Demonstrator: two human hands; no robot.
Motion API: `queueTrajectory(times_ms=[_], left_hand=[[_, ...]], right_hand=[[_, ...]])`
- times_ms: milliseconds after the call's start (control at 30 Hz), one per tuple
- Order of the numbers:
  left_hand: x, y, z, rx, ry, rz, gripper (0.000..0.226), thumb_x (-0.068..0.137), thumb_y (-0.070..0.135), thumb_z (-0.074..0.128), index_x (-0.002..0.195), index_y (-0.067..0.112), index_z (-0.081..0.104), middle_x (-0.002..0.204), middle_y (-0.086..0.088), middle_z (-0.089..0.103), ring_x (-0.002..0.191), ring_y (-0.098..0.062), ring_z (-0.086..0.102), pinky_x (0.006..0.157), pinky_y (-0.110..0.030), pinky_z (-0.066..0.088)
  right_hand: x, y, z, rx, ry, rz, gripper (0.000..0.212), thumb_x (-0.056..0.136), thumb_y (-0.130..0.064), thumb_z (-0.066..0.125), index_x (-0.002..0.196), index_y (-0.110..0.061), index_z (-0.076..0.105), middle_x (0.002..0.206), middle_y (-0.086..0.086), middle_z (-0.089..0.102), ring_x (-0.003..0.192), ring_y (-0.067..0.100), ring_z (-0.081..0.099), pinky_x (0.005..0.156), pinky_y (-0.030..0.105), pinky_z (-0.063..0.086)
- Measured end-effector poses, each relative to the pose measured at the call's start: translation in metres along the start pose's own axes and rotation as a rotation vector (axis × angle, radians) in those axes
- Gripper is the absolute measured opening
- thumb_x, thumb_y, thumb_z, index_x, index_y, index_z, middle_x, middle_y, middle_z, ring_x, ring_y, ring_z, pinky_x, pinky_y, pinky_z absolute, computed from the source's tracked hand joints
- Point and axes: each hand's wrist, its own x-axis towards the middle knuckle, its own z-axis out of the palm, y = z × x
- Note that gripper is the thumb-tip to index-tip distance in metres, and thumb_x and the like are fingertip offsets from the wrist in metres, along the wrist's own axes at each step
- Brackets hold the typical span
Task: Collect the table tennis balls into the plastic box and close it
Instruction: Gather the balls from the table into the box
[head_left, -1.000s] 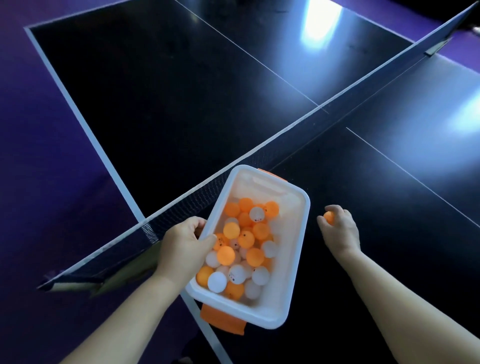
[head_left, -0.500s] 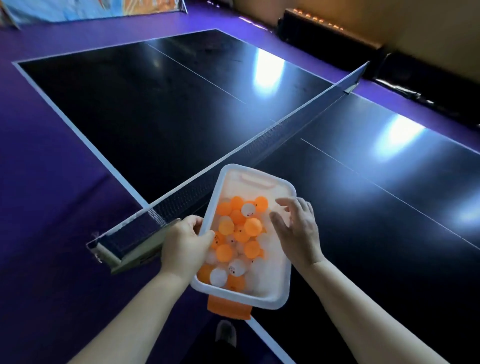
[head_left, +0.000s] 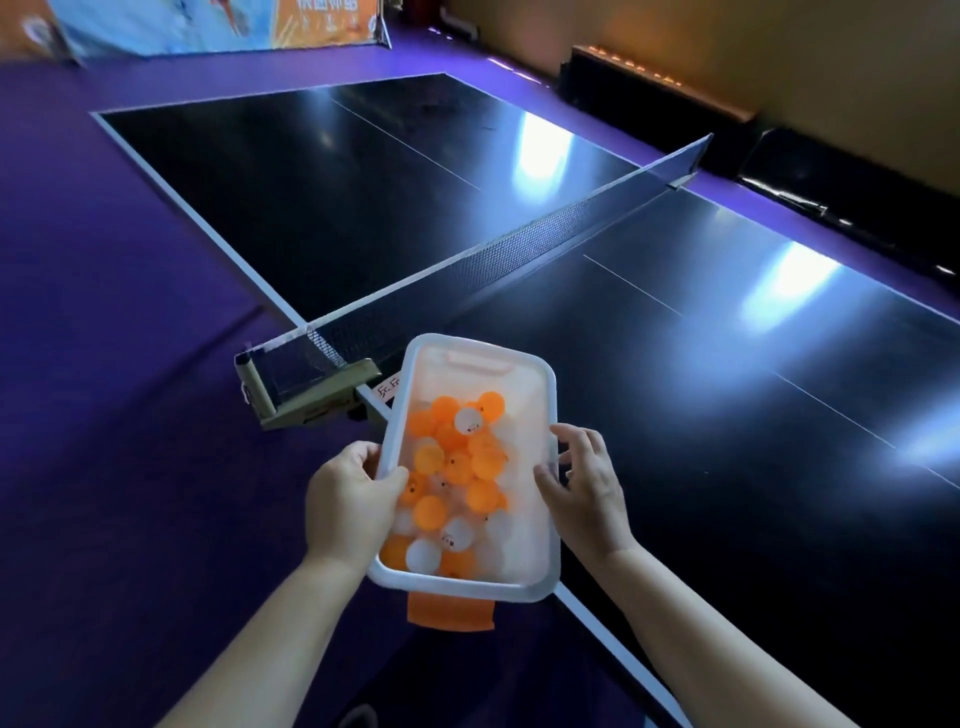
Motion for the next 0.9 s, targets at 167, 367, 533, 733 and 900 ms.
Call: queueTrajectory(times_ms=[167,367,533,733,900], left_hand=[[-0.090,-0.009,0.019,0.004,0.110,-0.026,0.005,0.081,0.016,0.065,0.081,0.017,0.061,0.064,0.002,0.062,0.056,-0.012,0.057,0.046,-0.022,0.039],[-0.202,-0.044,0.048,-0.048,0.159,-0.148,0.009,0.080,0.016,0.065,0.077,0.021,0.059,0.066,0.001,0.065,0.059,-0.019,0.060,0.052,-0.031,0.049],[-0.277,-0.075,0.052,-0.036,0.187,-0.222,0.009,0.080,0.015,0.065,0.078,0.020,0.059,0.062,0.003,0.061,0.054,-0.014,0.054,0.048,-0.025,0.041],[-0.341,-0.123,0.063,0.015,0.191,-0.258,0.006,0.080,0.017,0.064,0.084,0.015,0.061,0.064,0.000,0.064,0.056,-0.019,0.059,0.048,-0.028,0.045],[-0.390,-0.183,0.093,0.012,0.178,-0.308,0.014,0.080,0.019,0.064,0.091,0.010,0.063,0.070,-0.003,0.066,0.062,-0.021,0.059,0.051,-0.028,0.044]], right_hand=[[-0.066,0.029,-0.028,0.143,-0.110,0.051,0.051,0.086,-0.028,0.059,0.133,-0.028,0.038,0.097,-0.015,0.053,0.076,0.003,0.056,0.066,0.021,0.045],[-0.151,0.073,-0.054,0.092,-0.259,0.082,0.042,0.085,-0.028,0.059,0.124,-0.025,0.046,0.067,-0.007,0.052,0.061,0.008,0.049,0.058,0.027,0.044],[-0.217,0.092,-0.063,0.104,-0.375,0.134,0.031,0.084,-0.031,0.059,0.114,-0.029,0.051,0.066,-0.007,0.052,0.060,0.007,0.048,0.057,0.026,0.042],[-0.294,0.122,-0.051,0.073,-0.445,0.184,0.032,0.086,-0.034,0.058,0.117,-0.024,0.052,0.067,-0.005,0.053,0.059,0.008,0.047,0.056,0.030,0.042],[-0.365,0.162,-0.035,0.048,-0.496,0.225,0.026,0.087,-0.032,0.058,0.111,-0.025,0.052,0.073,-0.004,0.056,0.066,0.011,0.051,0.061,0.030,0.044]])
